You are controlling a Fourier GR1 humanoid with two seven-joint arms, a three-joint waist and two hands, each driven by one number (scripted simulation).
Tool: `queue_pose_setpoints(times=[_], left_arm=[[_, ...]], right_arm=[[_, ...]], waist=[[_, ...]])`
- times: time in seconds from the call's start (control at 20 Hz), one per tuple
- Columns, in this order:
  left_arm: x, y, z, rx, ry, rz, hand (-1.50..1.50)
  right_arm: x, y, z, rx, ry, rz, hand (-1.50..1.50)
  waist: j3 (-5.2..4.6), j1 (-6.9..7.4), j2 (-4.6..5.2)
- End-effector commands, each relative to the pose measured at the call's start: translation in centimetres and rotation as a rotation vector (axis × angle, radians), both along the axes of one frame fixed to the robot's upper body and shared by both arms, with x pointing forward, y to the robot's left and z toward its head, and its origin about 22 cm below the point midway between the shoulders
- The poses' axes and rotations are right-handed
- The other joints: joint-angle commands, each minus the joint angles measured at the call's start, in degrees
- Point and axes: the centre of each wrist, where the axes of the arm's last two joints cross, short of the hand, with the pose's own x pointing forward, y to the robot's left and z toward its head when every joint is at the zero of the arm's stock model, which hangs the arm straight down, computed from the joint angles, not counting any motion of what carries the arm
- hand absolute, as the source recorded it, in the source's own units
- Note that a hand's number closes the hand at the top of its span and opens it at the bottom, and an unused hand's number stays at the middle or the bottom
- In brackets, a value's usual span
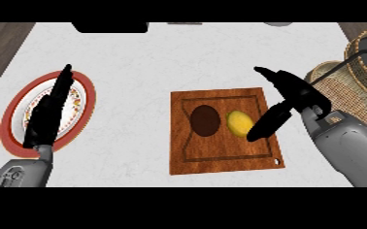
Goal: Pick the lemon from the cutting board and place it in the tiered basket
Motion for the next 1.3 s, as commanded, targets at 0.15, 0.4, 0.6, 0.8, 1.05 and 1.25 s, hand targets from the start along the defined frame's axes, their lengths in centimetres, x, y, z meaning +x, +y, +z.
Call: queue_pose_setpoints(times=[0.15,0.4,0.6,0.8,1.05,1.25], left_arm=[[1.0,0.5,-1.7,0.000,-0.002,0.015,0.00],[1.5,2.0,1.1,0.001,-0.005,0.001,0.00],[-0.2,0.9,-1.0,0.004,-0.014,-0.006,0.00],[0.4,-0.6,0.1,-0.008,-0.007,0.004,0.00],[-1.5,-0.5,-0.6,-0.007,0.002,-0.003,0.00],[0.1,-1.6,-0.1,-0.004,0.017,-0.009,0.00]], right_arm=[[-2.6,2.7,-0.5,-0.128,0.018,0.024,-1.50],[-1.9,1.7,-0.1,-0.179,-0.026,0.014,-1.50],[-1.6,2.1,-1.4,-0.204,-0.005,0.019,-1.50],[-1.3,1.6,-3.7,-0.203,0.012,0.012,-1.50],[-3.6,3.4,-3.8,-0.192,0.063,0.009,-1.50],[-1.7,3.9,-5.7,-0.211,0.062,-0.014,-1.50]], waist=[[-0.03,-0.54,0.02],[0.00,-0.25,-0.02],[0.00,0.04,0.03],[0.02,0.00,0.04],[0.01,-0.02,-0.12],[0.02,0.09,0.09]])
